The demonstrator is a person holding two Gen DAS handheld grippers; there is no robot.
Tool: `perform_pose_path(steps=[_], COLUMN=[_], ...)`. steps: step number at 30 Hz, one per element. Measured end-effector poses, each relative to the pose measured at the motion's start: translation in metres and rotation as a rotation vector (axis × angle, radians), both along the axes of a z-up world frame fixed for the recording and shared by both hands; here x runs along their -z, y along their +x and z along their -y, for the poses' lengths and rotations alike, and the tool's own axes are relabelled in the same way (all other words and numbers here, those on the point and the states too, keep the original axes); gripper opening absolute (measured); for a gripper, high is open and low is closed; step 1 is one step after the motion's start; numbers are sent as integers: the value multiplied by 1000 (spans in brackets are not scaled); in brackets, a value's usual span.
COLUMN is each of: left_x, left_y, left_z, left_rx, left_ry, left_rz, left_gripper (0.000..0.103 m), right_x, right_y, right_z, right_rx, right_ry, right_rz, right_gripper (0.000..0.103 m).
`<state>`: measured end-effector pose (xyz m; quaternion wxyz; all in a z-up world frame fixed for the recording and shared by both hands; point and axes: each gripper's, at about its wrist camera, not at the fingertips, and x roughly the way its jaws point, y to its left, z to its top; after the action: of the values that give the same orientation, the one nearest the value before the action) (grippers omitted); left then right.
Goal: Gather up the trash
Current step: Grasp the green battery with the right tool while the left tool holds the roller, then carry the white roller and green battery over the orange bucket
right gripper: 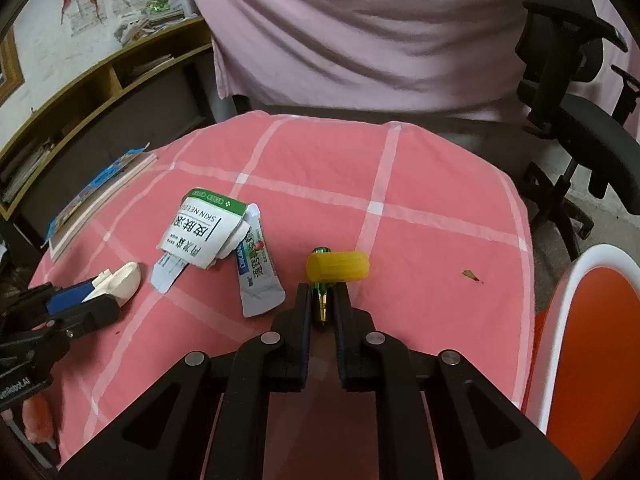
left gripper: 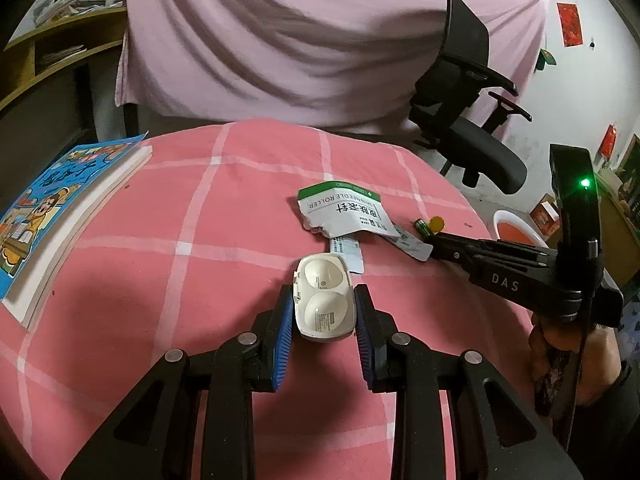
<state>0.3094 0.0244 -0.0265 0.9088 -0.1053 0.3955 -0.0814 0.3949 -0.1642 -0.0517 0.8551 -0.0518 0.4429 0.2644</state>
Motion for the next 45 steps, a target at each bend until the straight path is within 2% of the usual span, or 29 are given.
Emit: perform_pose_path(steps=[5,7,13,19,22,26,31,40,45], left_x=[-2,-8,-28,-42,-49,-58,-63,-66,-68], left_y=[-4,-10,-40,-73,-84,-92,-96,-82,-66], left_z=[1,1,9,17,28,53,83,167,205], left_rx=[-24,-47,-92,-119,-103,-70,-15,148,209], left_ry=[-14,-22,31,94,137,190,204,216,198], left_rz=[17,63,242,411,491,566,618,663,640], left_gripper=[25,25,25,25,25,25,25,25,25], right_x=[1,-1,-16,-42,-55,-64,-71,-80,-82], right_y=[-1,-6,-35,-77,-101,-125,-138,-132,-133], right_z=[-2,-6,-4,21,40,59,89,165,199], right_rx=[4,-20,-44,-15,10,67,178,369,442], right_ry=[16,18,66,197,278,305,268,323,322], right_rz=[-6,7,108,312,442,565,692,702,698], right_gripper=[9,8,8,8,8,8,8,8,9])
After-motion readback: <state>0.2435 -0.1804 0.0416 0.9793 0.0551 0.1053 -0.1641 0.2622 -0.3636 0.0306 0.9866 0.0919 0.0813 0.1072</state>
